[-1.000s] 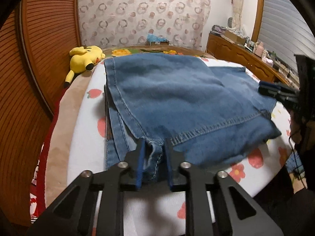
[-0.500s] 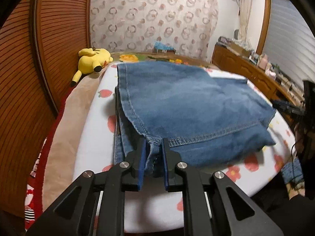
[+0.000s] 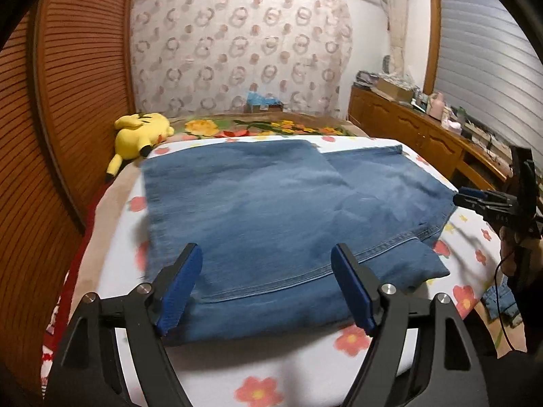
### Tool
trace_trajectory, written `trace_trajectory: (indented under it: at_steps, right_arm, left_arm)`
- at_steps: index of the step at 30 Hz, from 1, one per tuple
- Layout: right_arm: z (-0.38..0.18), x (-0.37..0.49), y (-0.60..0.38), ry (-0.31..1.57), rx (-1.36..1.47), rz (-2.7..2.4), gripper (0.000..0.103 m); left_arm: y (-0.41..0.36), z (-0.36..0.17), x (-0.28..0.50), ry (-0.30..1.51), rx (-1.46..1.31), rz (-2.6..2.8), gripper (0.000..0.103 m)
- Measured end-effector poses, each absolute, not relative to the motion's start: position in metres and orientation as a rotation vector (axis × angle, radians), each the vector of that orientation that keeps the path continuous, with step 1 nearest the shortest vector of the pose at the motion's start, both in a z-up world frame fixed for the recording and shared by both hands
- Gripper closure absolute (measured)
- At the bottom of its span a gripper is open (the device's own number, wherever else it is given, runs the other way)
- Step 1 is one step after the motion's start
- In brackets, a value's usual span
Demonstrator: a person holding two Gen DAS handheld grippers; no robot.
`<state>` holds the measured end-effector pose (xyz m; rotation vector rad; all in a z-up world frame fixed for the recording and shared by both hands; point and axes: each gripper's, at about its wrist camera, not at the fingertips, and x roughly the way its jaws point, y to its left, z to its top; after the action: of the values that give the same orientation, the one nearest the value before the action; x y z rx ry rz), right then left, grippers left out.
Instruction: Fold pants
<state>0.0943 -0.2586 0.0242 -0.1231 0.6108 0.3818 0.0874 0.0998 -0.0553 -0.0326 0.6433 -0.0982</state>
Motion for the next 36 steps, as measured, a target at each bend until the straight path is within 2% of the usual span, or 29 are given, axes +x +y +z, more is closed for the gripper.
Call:
trace_trajectory:
  at_steps: [10,36]
  right_arm:
    - [0.018,0.104,-0.294,0.631,-0.099,0.29,0.046]
    - [0.006,0.158,-0.34,0.752,-0.045,0.165,0.046]
  left_arm:
    - [0.063,-0.058,0.104,0.653,-0.001,-0.146,0.024]
    - [0.047,-0.087,0.118,0.747,0.006,-0.169,0.024]
